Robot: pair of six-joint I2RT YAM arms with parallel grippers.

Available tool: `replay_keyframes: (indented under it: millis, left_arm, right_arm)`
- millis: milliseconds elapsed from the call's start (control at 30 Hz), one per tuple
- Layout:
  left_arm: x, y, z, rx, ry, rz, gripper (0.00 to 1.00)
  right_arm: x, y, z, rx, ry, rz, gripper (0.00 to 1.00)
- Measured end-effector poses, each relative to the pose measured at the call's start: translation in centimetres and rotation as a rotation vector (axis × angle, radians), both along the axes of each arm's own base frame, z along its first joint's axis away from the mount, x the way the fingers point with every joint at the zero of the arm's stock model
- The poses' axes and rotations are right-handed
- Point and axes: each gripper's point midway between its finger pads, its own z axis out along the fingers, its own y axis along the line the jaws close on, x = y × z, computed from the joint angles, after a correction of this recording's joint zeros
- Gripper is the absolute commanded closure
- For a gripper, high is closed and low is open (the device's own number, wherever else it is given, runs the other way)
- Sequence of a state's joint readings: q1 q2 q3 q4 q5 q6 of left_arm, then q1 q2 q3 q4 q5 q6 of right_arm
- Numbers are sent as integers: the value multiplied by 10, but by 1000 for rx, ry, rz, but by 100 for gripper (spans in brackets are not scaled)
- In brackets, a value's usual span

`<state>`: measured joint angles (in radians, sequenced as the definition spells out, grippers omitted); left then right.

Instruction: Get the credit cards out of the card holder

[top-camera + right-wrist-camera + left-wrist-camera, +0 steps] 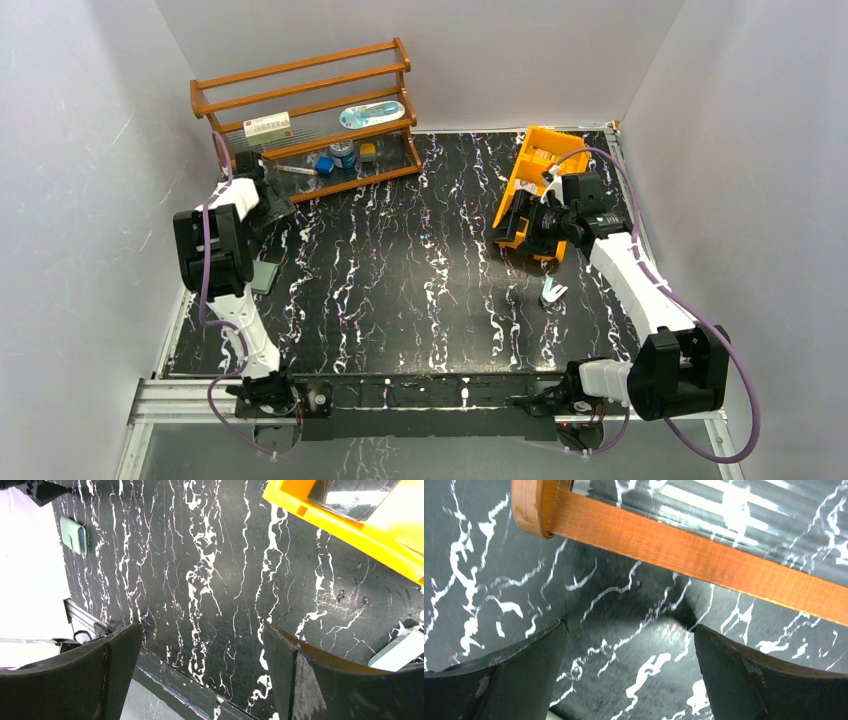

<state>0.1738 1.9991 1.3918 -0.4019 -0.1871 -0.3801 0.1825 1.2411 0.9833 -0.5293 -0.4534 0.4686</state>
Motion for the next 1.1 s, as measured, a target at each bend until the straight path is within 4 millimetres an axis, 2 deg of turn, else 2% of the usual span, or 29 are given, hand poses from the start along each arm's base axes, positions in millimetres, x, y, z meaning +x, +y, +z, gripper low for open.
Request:
replay_keyframes:
  millis: [200, 367, 500, 633, 767, 833, 967, 1100]
  left_arm:
    - [20, 13, 1, 0, -11, 2, 2]
    - [15, 11, 4, -16, -30, -2, 2]
    - [-13, -1, 18, -54, -43, 1, 2]
    - [-35, -10, 53, -69, -120, 3, 2]
    - [-52, -16, 87, -68, -211, 15, 2]
    - [-65, -18, 93, -69, -227, 37, 2]
    - [-96, -25, 92, -91, -223, 91, 2]
    - [-122, -35, 94, -128, -239, 120, 2]
  right_arm:
    - [0, -1, -4, -7, 12, -3, 2]
    - [1, -11, -11, -65, 28, -42, 2]
    - [8, -28, -8, -163, 8, -95, 2]
    - [27, -48, 2, -270, -60, -166, 2]
    - [48, -64, -9, -380, -51, -201, 2]
    - [56, -68, -24, -421, -21, -189, 2]
    - [64, -67, -50, -459, 37, -122, 2]
    - [71, -58, -59, -448, 53, -45, 2]
